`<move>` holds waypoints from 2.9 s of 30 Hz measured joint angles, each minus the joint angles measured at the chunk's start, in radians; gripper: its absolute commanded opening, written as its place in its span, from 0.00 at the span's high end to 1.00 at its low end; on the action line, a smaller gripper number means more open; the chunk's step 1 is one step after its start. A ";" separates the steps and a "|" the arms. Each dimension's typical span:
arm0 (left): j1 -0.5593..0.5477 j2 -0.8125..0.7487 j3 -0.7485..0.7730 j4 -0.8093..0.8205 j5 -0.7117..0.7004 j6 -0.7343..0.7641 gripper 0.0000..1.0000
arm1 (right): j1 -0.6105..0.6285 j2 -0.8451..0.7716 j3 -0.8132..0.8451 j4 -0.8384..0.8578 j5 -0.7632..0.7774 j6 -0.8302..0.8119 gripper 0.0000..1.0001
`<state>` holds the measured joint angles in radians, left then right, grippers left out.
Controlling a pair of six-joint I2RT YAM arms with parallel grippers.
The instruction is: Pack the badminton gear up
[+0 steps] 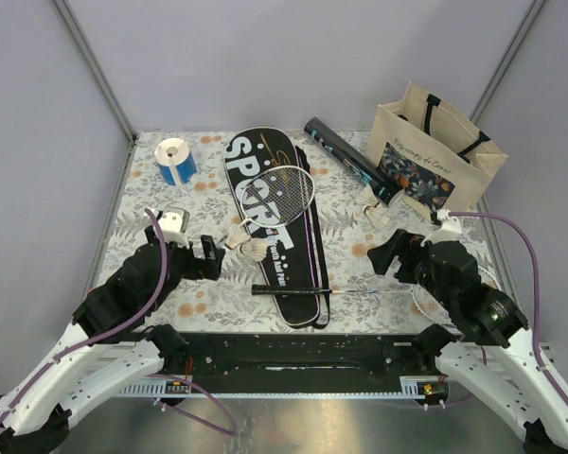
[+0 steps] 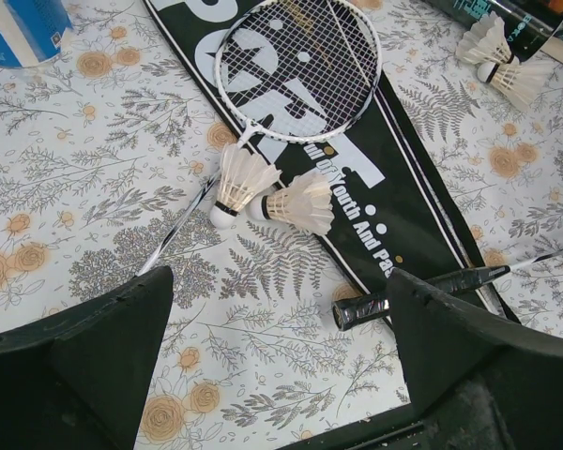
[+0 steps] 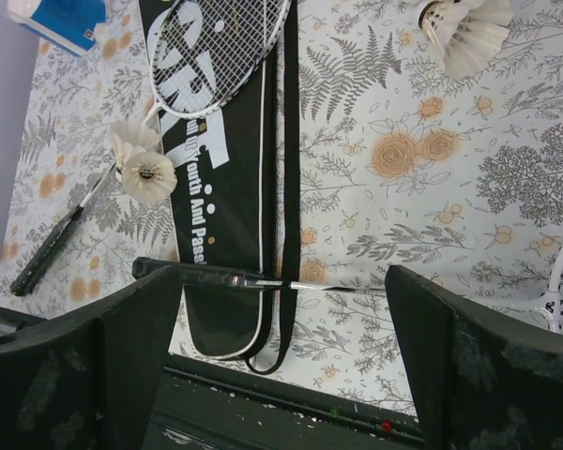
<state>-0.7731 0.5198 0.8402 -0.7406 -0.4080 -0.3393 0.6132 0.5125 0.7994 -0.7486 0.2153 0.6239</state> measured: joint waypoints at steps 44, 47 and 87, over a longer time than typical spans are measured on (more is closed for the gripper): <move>0.000 -0.049 -0.012 0.002 0.012 0.031 0.01 | -0.208 1.713 1.068 0.330 0.167 -1.163 0.16; 0.002 -0.043 -0.012 0.002 0.012 0.034 0.01 | -0.232 1.737 1.092 0.327 0.165 -1.180 0.15; 0.054 -0.140 -0.079 0.072 0.076 0.086 0.01 | -0.263 1.957 1.353 0.185 0.138 -1.308 0.59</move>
<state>-0.7189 0.3794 0.7616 -0.6685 -0.3321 -0.2535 0.3500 2.4695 2.1525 -0.5632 0.3534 -0.6846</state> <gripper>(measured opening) 0.988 0.755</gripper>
